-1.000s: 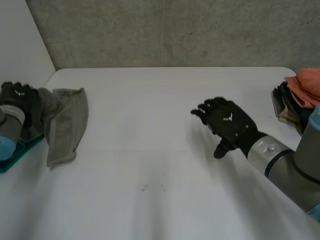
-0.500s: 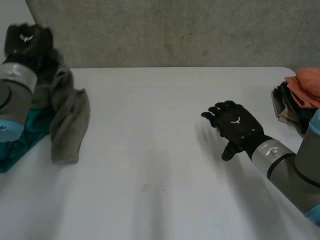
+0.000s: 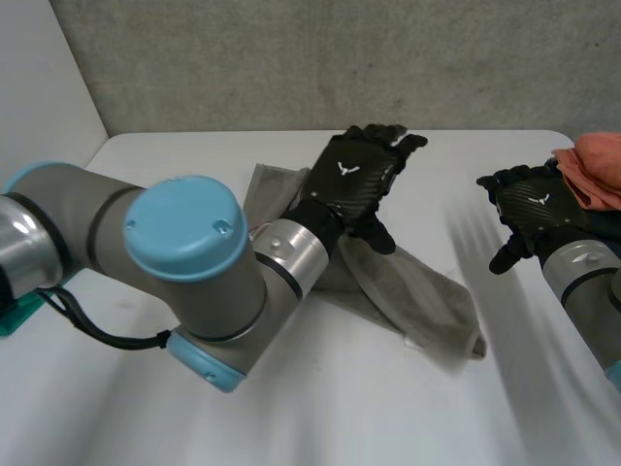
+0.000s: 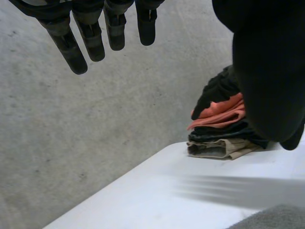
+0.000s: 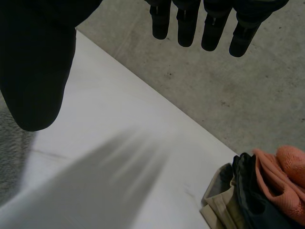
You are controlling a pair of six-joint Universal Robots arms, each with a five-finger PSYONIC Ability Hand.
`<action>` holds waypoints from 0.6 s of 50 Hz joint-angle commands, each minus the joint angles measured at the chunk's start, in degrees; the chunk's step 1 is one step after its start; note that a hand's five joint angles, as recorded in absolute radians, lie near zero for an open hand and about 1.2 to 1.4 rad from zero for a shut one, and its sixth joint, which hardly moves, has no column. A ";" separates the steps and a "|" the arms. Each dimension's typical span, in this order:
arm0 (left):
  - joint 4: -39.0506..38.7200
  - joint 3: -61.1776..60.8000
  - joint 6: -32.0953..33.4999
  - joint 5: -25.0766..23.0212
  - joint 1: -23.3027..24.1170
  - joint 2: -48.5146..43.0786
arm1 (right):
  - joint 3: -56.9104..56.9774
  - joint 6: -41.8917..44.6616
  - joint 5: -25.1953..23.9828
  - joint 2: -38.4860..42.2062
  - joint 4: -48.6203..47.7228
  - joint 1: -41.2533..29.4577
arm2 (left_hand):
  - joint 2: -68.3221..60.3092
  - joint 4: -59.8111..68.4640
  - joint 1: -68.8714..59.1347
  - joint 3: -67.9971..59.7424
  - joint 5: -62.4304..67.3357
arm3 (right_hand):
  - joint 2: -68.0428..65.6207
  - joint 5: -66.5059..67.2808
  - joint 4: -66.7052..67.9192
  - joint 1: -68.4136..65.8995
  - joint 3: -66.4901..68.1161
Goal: Fold the laundry.
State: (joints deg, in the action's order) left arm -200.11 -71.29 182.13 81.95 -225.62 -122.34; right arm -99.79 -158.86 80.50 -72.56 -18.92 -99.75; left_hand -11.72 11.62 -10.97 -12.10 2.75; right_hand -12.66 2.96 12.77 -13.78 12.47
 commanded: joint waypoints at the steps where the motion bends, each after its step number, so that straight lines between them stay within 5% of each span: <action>1: 1.31 -7.37 2.35 0.23 -8.87 10.89 | 0.65 1.18 -2.01 -1.52 1.87 -0.62 | 1.00 -0.90 0.25 1.38 -2.03 | 2.66 -2.96 -2.77 3.78 -2.47; 14: 7.63 -14.31 16.49 0.14 -15.99 12.65 | 5.05 3.20 -4.64 -7.33 28.84 -4.91 | -1.86 1.96 -2.61 -1.48 0.83 | 2.66 -2.96 -2.77 3.78 -2.47; 22: 10.53 -14.40 23.71 1.02 -17.49 5.45 | 1.10 4.79 -4.03 -4.09 23.78 -14.76 | -7.23 7.32 -7.98 -6.85 6.20 | 2.66 -2.96 -2.77 3.78 -2.47; 30: 14.14 -14.14 23.36 8.74 -16.70 2.20 | -0.15 5.23 -2.19 1.80 13.48 -16.18 | -9.43 9.53 -10.18 -9.05 8.40 | 2.66 -2.96 -2.77 3.78 -2.47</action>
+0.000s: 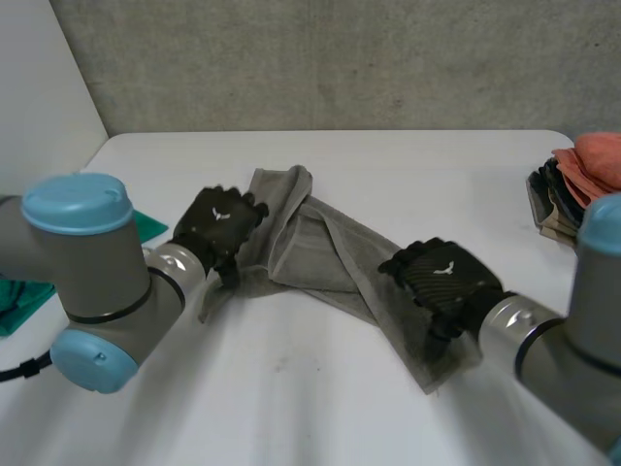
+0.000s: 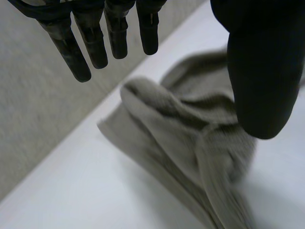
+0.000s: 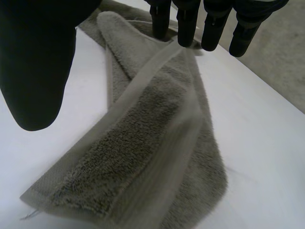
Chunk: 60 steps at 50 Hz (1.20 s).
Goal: Fold the laundry.
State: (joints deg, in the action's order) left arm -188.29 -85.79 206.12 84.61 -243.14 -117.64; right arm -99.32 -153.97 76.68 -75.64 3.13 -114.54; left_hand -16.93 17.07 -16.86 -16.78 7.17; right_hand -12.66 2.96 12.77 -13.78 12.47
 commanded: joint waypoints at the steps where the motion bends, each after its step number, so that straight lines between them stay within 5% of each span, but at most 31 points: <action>1: 2.32 0.45 -0.63 6.71 1.00 -2.77 | -0.18 0.33 1.89 5.32 -8.93 -1.48 | -4.39 4.24 -4.46 -4.54 4.14 | 2.66 -2.96 -2.77 3.78 -2.47; 7: 2.32 1.42 -0.37 9.17 1.00 -6.19 | 6.93 -0.28 3.83 12.08 -10.94 -3.50 | -14.80 14.65 -14.87 -14.95 14.55 | 2.66 -2.96 -2.77 3.78 -2.47; 15: 1.70 1.77 -0.46 9.70 1.00 -7.08 | 13.17 -0.72 3.74 18.67 -16.74 -7.28 | -62.99 62.85 -63.07 -63.14 62.75 | 2.66 -2.96 -2.77 3.78 -2.47; 24: 1.70 0.63 -0.37 10.32 1.97 -1.90 | 21.88 -0.90 3.04 28.26 -18.60 -8.16 | -63.07 62.93 -63.14 -63.22 62.83 | 0.58 -0.87 -0.69 1.70 -0.39; 31: 1.52 -1.57 -0.63 10.32 1.79 7.77 | 26.01 -0.98 3.83 31.60 -18.69 -8.07 | -63.07 62.93 -63.14 -63.22 62.83 | -39.25 38.96 39.14 -38.13 39.44; 34: 1.44 -1.66 -0.72 10.40 1.79 11.19 | 26.72 -0.98 4.18 31.35 -18.42 -8.16 | -63.07 62.93 -63.14 -63.22 62.83 | -67.15 66.86 67.04 -66.03 67.34; 37: 1.44 -1.66 -0.81 10.40 1.79 13.39 | 26.02 -0.90 5.05 29.16 -18.07 -7.99 | -63.07 62.93 -63.14 -63.22 62.83 | -67.34 67.04 67.23 -66.22 67.53; 44: 1.44 -1.48 -0.90 10.32 1.70 20.25 | 22.68 -0.19 7.08 19.93 -15.70 -5.44 | -63.07 62.93 -63.14 -63.22 62.83 | -67.34 67.04 67.23 -66.22 67.53; 50: 1.52 -1.74 -1.07 10.23 1.70 26.31 | 21.36 -0.98 9.10 9.38 -15.96 3.96 | -63.07 62.93 -63.14 -63.22 62.83 | -67.34 67.04 67.23 -66.22 67.53; 57: 1.52 -3.68 -3.44 9.97 1.97 28.17 | 28.82 -0.90 11.38 17.97 -15.35 10.99 | -63.07 62.93 -63.14 -63.22 62.83 | -67.34 67.04 67.23 -66.22 67.53; 58: 1.61 -3.85 -3.62 9.97 1.97 28.17 | 29.35 -0.46 12.17 19.20 -15.17 11.09 | -63.07 62.93 -63.14 -63.22 62.83 | -58.07 57.78 57.96 -56.95 58.26; 59: 1.61 -4.03 -3.97 10.05 2.05 27.99 | 29.97 0.15 13.66 21.04 -14.73 11.35 | -63.07 62.93 -63.14 -63.22 62.83 | -16.51 16.22 16.40 -15.39 16.70; 60: 1.70 -4.12 -4.06 10.05 2.06 27.90 | 30.23 0.51 14.71 21.50 -14.38 11.44 | -63.07 62.93 -63.14 -63.22 62.83 | 2.66 -2.96 -2.77 3.78 -2.47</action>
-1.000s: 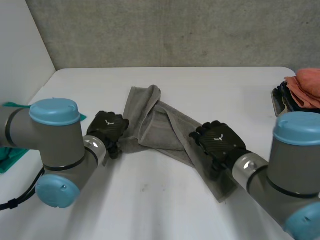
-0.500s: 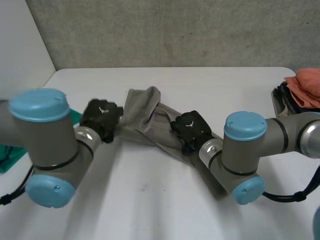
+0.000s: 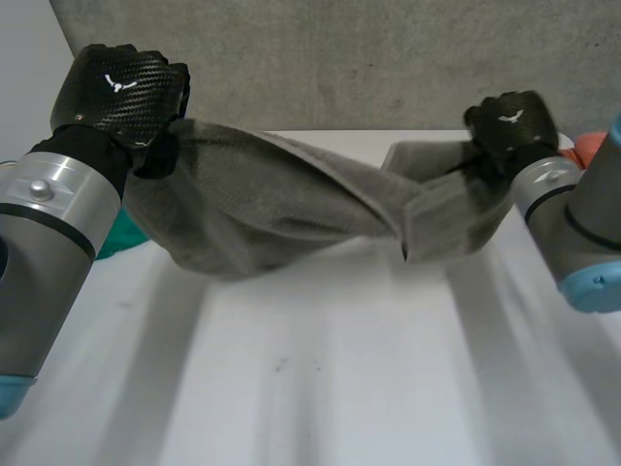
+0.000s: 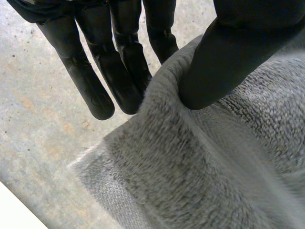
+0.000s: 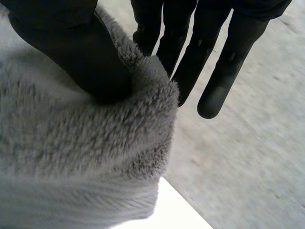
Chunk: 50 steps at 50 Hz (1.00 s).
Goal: Fold the laundry.
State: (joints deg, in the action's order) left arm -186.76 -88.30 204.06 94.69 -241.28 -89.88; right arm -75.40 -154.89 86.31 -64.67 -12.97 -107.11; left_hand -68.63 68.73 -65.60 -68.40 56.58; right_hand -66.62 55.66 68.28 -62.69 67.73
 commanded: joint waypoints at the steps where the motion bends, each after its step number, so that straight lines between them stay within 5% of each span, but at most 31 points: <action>1: 0.17 -1.70 -2.09 -0.03 0.37 0.06 | 6.50 2.21 7.01 10.88 2.06 4.11 | -11.37 11.27 -14.40 -11.60 13.42 | 56.62 -55.66 -58.28 52.69 -57.73; 9: 0.08 -1.00 -2.00 -0.12 1.78 -0.91 | -1.14 1.78 5.11 2.55 2.42 3.93 | -11.37 11.27 -14.40 -11.60 13.42 | 56.62 -55.66 -58.28 52.69 -57.73; 16: 0.08 1.20 -2.09 -0.12 2.39 -1.70 | -7.82 3.09 -5.61 -8.98 10.75 4.11 | -11.37 11.27 -14.40 -11.60 13.42 | 56.62 -55.66 -58.28 52.69 -57.73; 23: 0.00 2.52 -2.09 -0.12 2.75 -2.49 | -16.17 13.45 -14.93 -14.52 23.34 1.83 | -11.37 11.27 -14.40 -11.60 13.42 | 56.62 -55.66 -58.28 52.69 -57.73; 31: 0.08 2.25 -2.26 -0.03 3.01 -3.55 | -20.49 31.02 -18.28 -7.95 20.09 -4.50 | -11.37 11.27 -14.40 -11.60 13.42 | 56.62 -55.66 -58.28 52.69 -57.73; 42: 0.08 1.37 -2.35 -0.03 3.27 -3.46 | -14.25 35.62 -18.19 6.56 15.96 -5.65 | -11.37 11.27 -14.40 -11.60 13.42 | 51.33 -50.37 -52.99 47.40 -52.44; 46: 0.08 1.55 -2.27 -0.03 3.18 -3.20 | -12.75 35.79 -18.11 8.77 13.06 -5.74 | -11.37 11.27 -14.40 -11.60 13.42 | 32.89 -31.93 -34.55 28.96 -34.00; 48: 0.00 1.64 -2.18 0.15 3.10 -2.94 | -12.05 34.57 -17.75 8.33 10.51 -5.65 | -11.37 11.27 -14.40 -11.60 13.42 | -9.23 10.19 7.57 -13.16 8.13; 50: 0.08 1.64 -2.18 0.15 3.01 -2.85 | -11.78 33.69 -17.32 7.72 8.58 -5.74 | -11.37 11.27 -14.40 -11.60 13.42 | -13.38 14.34 11.72 -17.31 12.27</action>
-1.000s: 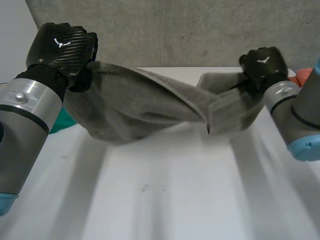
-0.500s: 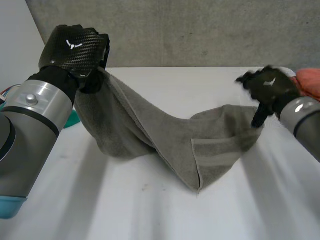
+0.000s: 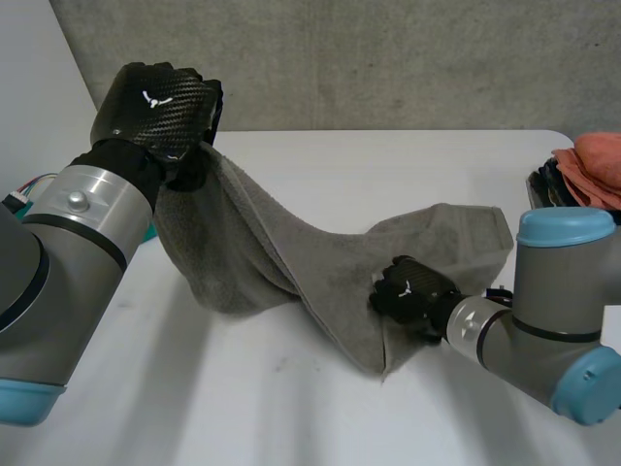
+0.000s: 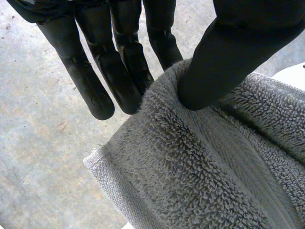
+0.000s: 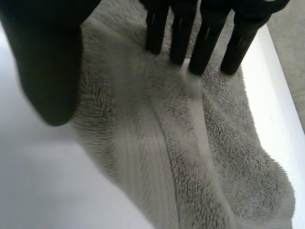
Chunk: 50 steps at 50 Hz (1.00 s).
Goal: Fold the laundry.
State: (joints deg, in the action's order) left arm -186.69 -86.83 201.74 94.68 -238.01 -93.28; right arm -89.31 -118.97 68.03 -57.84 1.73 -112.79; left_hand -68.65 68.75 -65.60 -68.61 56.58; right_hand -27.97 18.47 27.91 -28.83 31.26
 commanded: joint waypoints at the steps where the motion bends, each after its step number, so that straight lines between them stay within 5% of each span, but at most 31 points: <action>1: 0.01 0.17 0.14 0.16 -0.26 0.55 | 2.13 -4.06 1.75 -0.16 -7.61 0.37 | -11.35 11.25 -14.40 -11.39 13.42 | -52.03 51.53 52.09 -51.17 48.74; 10: 0.44 -0.10 0.58 0.25 -1.22 3.18 | 1.07 -12.34 4.04 -14.13 -5.35 4.41 | -11.35 11.25 -14.40 -11.39 13.42 | -52.03 51.53 52.09 -51.17 48.74; 21: 13.88 -1.85 4.44 -0.46 -3.16 6.35 | 4.24 -12.17 5.71 -34.35 19.52 16.19 | -11.35 11.25 -14.40 -11.39 13.42 | -52.03 51.53 52.09 -51.17 48.74; 26: 18.81 -5.19 11.38 -0.90 -2.98 4.25 | 2.83 -9.45 6.32 -31.65 25.95 15.67 | -11.35 11.25 -14.40 -11.39 13.42 | -52.03 51.53 52.09 -51.17 48.74; 32: 14.43 -4.59 18.07 -1.16 -3.33 -8.31 | 4.32 -5.40 12.03 -19.52 25.26 11.98 | -11.35 11.25 -14.40 -11.39 13.42 | -52.03 51.53 52.09 -51.17 48.74; 40: 1.61 15.26 20.88 -0.63 -3.51 -24.40 | 17.32 -9.96 20.39 -7.56 2.27 9.26 | -11.35 11.25 -14.40 -11.39 13.42 | -52.03 51.53 52.09 -51.17 48.74; 46: -15.69 28.55 22.64 -0.02 -4.04 -28.10 | 18.39 -18.31 21.27 -8.34 -33.77 8.90 | -11.35 11.25 -14.40 -11.39 13.42 | -52.03 51.53 52.09 -51.17 48.74; 47: -25.99 29.17 22.21 0.68 -4.73 -28.01 | 17.43 -19.62 21.53 -9.21 -40.60 8.81 | -11.35 11.25 -14.40 -11.39 13.42 | -52.03 51.53 52.09 -51.17 48.74; 50: -34.52 27.25 22.29 1.12 -4.83 -27.23 | 16.28 -20.42 21.71 -10.54 -41.91 8.55 | -11.35 11.25 -14.40 -11.39 13.42 | -52.03 51.53 52.09 -51.17 48.74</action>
State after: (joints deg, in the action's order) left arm -203.18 -59.53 224.18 94.73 -242.22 -121.67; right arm -70.80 -135.97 89.54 -65.76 -27.39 -104.11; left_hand -68.79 68.86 -65.60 -68.65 56.58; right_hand -67.42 55.54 68.95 -63.19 68.51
